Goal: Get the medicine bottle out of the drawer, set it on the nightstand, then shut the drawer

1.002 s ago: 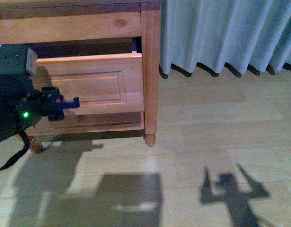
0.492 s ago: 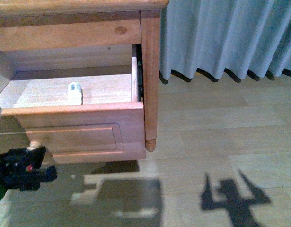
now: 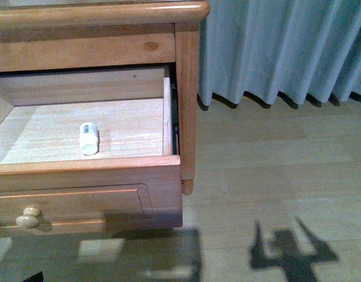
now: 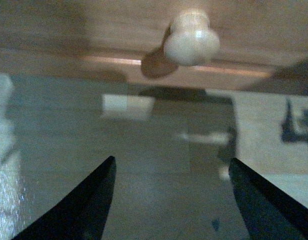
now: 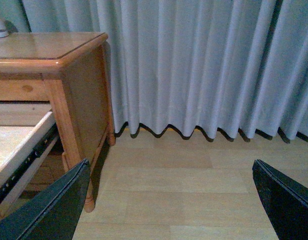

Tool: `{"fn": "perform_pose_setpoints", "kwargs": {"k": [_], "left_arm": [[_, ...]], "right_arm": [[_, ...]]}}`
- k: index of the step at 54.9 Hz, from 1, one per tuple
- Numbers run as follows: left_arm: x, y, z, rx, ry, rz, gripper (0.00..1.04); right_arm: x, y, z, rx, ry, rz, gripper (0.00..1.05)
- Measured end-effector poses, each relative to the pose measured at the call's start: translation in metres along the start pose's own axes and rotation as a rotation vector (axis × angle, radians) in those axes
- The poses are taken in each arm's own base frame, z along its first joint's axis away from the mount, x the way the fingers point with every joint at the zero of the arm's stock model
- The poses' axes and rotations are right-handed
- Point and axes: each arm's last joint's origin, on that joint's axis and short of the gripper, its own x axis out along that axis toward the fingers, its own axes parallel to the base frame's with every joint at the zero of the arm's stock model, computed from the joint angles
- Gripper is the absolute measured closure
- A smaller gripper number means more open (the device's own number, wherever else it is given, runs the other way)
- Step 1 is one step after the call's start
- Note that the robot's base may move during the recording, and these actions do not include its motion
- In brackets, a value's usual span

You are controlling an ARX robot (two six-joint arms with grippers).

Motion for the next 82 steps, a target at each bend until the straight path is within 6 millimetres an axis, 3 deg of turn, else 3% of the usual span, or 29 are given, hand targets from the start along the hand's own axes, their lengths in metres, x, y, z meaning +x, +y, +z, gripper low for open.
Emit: {"fn": "perform_pose_setpoints", "kwargs": {"k": [8, 16, 21, 27, 32, 37, 45, 57, 82], "left_arm": [[-0.019, -0.003, 0.019, -0.017, -0.012, -0.026, 0.05], [-0.045, -0.004, 0.054, -0.041, -0.077, -0.056, 0.06], [-0.081, -0.007, 0.095, -0.061, -0.194, -0.11, 0.06], [-0.11, -0.009, 0.124, -0.073, -0.286, -0.166, 0.06], [-0.132, -0.009, 0.138, 0.027, -0.562, -0.021, 0.2], [-0.148, -0.008, 0.137, 0.103, -0.711, 0.069, 0.37], [-0.134, -0.004, 0.115, 0.148, -0.667, 0.082, 0.64], [-0.13, -0.001, 0.099, 0.156, -0.675, 0.089, 1.01], [-0.124, 0.003, 0.076, 0.158, -0.68, 0.095, 1.01]], "right_arm": [[0.0, 0.0, 0.0, 0.0, 0.0, 0.0, 0.07], [0.0, 0.0, 0.0, 0.0, 0.0, 0.0, 0.07], [0.0, 0.0, 0.0, 0.0, 0.0, 0.0, 0.07], [0.0, 0.0, 0.0, 0.0, 0.0, 0.0, 0.07], [0.0, 0.0, 0.0, 0.0, 0.0, 0.0, 0.07], [0.0, 0.0, 0.0, 0.0, 0.0, 0.0, 0.07], [0.0, 0.0, 0.0, 0.0, 0.0, -0.004, 0.07], [0.0, 0.0, 0.0, 0.0, 0.0, -0.003, 0.07], [0.0, 0.0, 0.0, 0.0, 0.0, 0.005, 0.07]]}}
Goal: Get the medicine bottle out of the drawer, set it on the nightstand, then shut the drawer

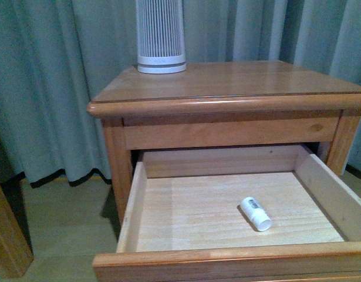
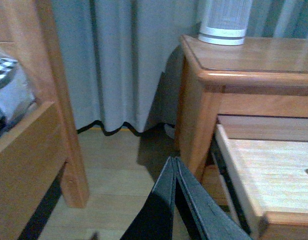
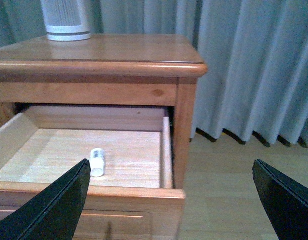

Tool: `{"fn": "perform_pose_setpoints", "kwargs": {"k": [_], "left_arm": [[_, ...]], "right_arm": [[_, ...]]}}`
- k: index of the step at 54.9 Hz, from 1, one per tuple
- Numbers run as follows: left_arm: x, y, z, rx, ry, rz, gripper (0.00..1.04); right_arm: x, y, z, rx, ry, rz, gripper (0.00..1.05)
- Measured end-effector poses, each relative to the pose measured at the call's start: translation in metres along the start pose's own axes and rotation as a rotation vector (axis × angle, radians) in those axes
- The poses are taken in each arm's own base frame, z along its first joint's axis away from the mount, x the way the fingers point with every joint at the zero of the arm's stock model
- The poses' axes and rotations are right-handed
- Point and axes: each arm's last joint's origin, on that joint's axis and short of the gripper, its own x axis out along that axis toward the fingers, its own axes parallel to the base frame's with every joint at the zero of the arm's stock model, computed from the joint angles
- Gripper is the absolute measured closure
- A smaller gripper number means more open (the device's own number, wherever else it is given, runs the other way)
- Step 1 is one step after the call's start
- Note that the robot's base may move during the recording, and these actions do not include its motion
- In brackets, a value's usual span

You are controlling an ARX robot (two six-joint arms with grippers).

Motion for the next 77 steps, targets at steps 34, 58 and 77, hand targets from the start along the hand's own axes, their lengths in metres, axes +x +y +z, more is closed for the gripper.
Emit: {"fn": "perform_pose_setpoints", "kwargs": {"k": [34, 58, 77], "left_arm": [[-0.012, 0.0, -0.015, 0.0, -0.001, -0.002, 1.01], [-0.012, 0.0, -0.015, 0.0, -0.001, -0.002, 0.7], [-0.012, 0.0, -0.015, 0.0, -0.001, -0.002, 0.12]], "right_arm": [[0.163, 0.022, 0.077, -0.003, 0.323, 0.125, 0.07], [0.286, 0.086, -0.045, -0.176, 0.709, 0.185, 0.07], [0.327, 0.107, -0.088, -0.218, 0.805, 0.172, 0.07]]}}
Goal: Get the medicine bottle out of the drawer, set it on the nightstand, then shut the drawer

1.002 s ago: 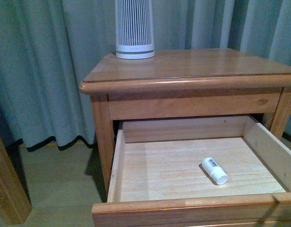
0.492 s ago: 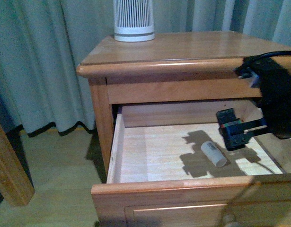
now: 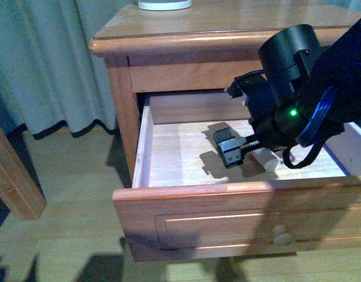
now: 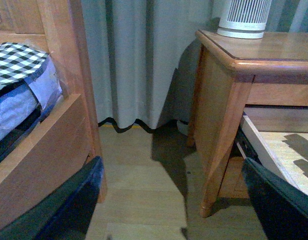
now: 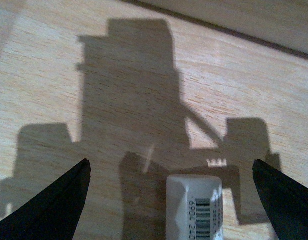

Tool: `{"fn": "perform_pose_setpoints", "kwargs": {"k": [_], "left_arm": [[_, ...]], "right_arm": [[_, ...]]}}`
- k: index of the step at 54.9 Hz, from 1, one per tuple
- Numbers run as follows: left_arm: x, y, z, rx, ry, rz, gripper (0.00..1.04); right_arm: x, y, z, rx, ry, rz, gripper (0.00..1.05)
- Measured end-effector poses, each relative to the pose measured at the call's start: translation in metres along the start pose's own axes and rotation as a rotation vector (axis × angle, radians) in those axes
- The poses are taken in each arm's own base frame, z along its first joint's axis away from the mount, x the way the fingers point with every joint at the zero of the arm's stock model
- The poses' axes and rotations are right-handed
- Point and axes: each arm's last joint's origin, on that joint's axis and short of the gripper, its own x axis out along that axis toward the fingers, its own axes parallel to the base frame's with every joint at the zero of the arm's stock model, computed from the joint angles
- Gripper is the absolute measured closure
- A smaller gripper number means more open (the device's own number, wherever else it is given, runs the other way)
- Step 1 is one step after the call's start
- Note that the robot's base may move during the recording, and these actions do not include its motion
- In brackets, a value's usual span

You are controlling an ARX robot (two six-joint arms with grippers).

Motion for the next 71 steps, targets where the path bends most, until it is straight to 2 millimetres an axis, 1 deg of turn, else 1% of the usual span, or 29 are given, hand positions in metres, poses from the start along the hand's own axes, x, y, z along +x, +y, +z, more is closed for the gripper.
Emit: {"fn": "perform_pose_setpoints", "kwargs": {"k": [3, 7, 9, 15, 21, 25, 31, 35, 38, 39, 44, 46, 47, 50, 51, 53, 54, 56, 57, 59, 63, 66, 69, 71], "left_arm": [[0.0, 0.0, 0.0, 0.0, 0.0, 0.0, 0.05], [0.0, 0.0, 0.0, 0.001, 0.0, 0.0, 0.07], [0.0, 0.0, 0.0, 0.001, 0.0, 0.0, 0.07], [0.0, 0.0, 0.0, 0.001, 0.0, 0.0, 0.06], [0.0, 0.0, 0.0, 0.001, 0.0, 0.0, 0.06], [0.0, 0.0, 0.0, 0.001, 0.0, 0.0, 0.06], [0.0, 0.0, 0.0, 0.001, 0.0, 0.0, 0.06], [0.0, 0.0, 0.0, 0.001, 0.0, 0.0, 0.06], [0.0, 0.0, 0.0, 0.001, 0.0, 0.0, 0.06], [0.0, 0.0, 0.0, 0.001, 0.0, 0.0, 0.06], [0.0, 0.0, 0.0, 0.001, 0.0, 0.0, 0.06], [0.0, 0.0, 0.0, 0.001, 0.0, 0.0, 0.06], [0.0, 0.0, 0.0, 0.001, 0.0, 0.0, 0.06], [0.0, 0.0, 0.0, 0.001, 0.0, 0.0, 0.06], [0.0, 0.0, 0.0, 0.001, 0.0, 0.0, 0.06], [0.0, 0.0, 0.0, 0.001, 0.0, 0.0, 0.06], [0.0, 0.0, 0.0, 0.001, 0.0, 0.0, 0.06], [0.0, 0.0, 0.0, 0.001, 0.0, 0.0, 0.06], [0.0, 0.0, 0.0, 0.001, 0.0, 0.0, 0.06], [0.0, 0.0, 0.0, 0.001, 0.0, 0.0, 0.06], [0.0, 0.0, 0.0, 0.001, 0.0, 0.0, 0.06], [0.0, 0.0, 0.0, 0.001, 0.0, 0.0, 0.06], [0.0, 0.0, 0.0, 0.001, 0.0, 0.0, 0.06], [0.0, 0.0, 0.0, 0.001, 0.0, 0.0, 0.06]], "right_arm": [[0.003, -0.001, 0.001, 0.006, 0.003, 0.0, 0.07], [0.004, -0.002, 0.005, 0.011, 0.004, -0.019, 0.07], [0.004, -0.002, 0.005, 0.016, 0.01, -0.035, 0.14], [0.003, -0.001, 0.003, 0.021, 0.016, -0.041, 0.29], [-0.005, 0.003, -0.002, 0.021, 0.026, -0.033, 0.45], [-0.015, 0.006, -0.006, 0.019, 0.031, -0.028, 0.57], [-0.032, 0.007, -0.005, 0.019, 0.012, -0.013, 0.72], [-0.047, 0.007, 0.0, 0.025, -0.021, 0.005, 0.77], [-0.068, 0.005, 0.015, 0.03, -0.088, 0.021, 0.8], [-0.079, 0.004, 0.023, 0.034, -0.122, 0.034, 0.8], [-0.108, 0.0, 0.044, 0.04, -0.206, 0.06, 0.82], [-0.126, -0.003, 0.06, 0.044, -0.265, 0.069, 0.82], [-0.131, -0.004, 0.064, 0.045, -0.278, 0.071, 0.82], [-0.153, -0.008, 0.084, 0.049, -0.347, 0.083, 0.82], [-0.157, -0.009, 0.088, 0.05, -0.361, 0.084, 0.82], [-0.173, -0.013, 0.104, 0.05, -0.418, 0.083, 0.82], [-0.182, -0.017, 0.115, 0.051, -0.456, 0.078, 0.82], [-0.196, -0.024, 0.134, 0.058, -0.511, 0.063, 0.82], [-0.197, -0.026, 0.137, 0.059, -0.519, 0.058, 0.82], [-0.203, -0.033, 0.15, 0.064, -0.55, 0.033, 0.82], [-0.202, -0.045, 0.168, 0.078, -0.574, -0.011, 0.82], [-0.196, -0.055, 0.181, 0.084, -0.582, -0.057, 0.82], [-0.181, -0.065, 0.193, 0.083, -0.584, -0.093, 0.82], [-0.172, -0.069, 0.196, 0.08, -0.575, -0.102, 0.82]]}}
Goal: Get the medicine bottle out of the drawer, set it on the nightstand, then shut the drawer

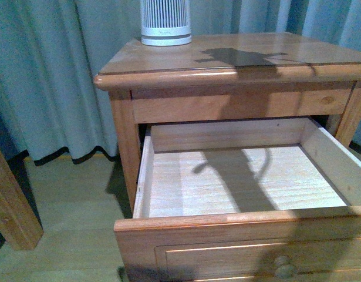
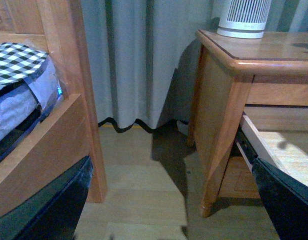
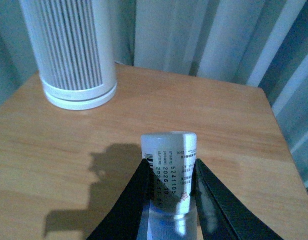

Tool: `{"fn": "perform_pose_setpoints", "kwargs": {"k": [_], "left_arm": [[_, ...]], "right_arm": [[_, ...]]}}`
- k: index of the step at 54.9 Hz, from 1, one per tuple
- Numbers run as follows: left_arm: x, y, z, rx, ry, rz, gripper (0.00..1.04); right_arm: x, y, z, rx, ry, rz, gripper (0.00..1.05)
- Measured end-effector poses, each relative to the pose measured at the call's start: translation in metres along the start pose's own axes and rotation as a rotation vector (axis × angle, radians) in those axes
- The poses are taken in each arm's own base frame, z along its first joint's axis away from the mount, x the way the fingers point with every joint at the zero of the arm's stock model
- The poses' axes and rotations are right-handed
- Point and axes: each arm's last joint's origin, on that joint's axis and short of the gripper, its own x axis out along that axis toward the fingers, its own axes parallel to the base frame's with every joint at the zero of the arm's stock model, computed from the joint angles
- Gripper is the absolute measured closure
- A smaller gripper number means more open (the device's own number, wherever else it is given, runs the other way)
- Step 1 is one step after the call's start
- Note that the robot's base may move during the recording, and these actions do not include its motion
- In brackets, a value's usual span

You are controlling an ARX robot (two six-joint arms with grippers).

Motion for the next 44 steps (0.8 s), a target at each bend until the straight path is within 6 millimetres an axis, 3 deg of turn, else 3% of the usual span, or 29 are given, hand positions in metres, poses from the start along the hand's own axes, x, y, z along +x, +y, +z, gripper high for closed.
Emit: {"fn": "perform_pose_setpoints", "kwargs": {"k": [8, 18, 27, 33, 35, 44], "left_arm": [[0.0, 0.0, 0.0, 0.0, 0.0, 0.0, 0.06], [0.0, 0.0, 0.0, 0.0, 0.0, 0.0, 0.06], [0.0, 0.0, 0.0, 0.0, 0.0, 0.0, 0.06], [0.0, 0.0, 0.0, 0.0, 0.0, 0.0, 0.06], [0.0, 0.0, 0.0, 0.0, 0.0, 0.0, 0.06], [0.0, 0.0, 0.0, 0.0, 0.0, 0.0, 0.06]], "right_arm": [[0.039, 0.0, -0.018, -0.036, 0.039, -0.02, 0.8], [0.06, 0.016, -0.032, -0.076, 0.021, -0.027, 0.47], [0.053, 0.025, -0.026, -0.077, -0.049, -0.007, 0.22], [0.023, 0.031, -0.021, -0.062, -0.089, 0.045, 0.05], [0.01, 0.033, -0.019, -0.053, -0.101, 0.064, 0.06], [-0.091, 0.042, -0.018, 0.032, -0.161, 0.181, 0.07]]}}
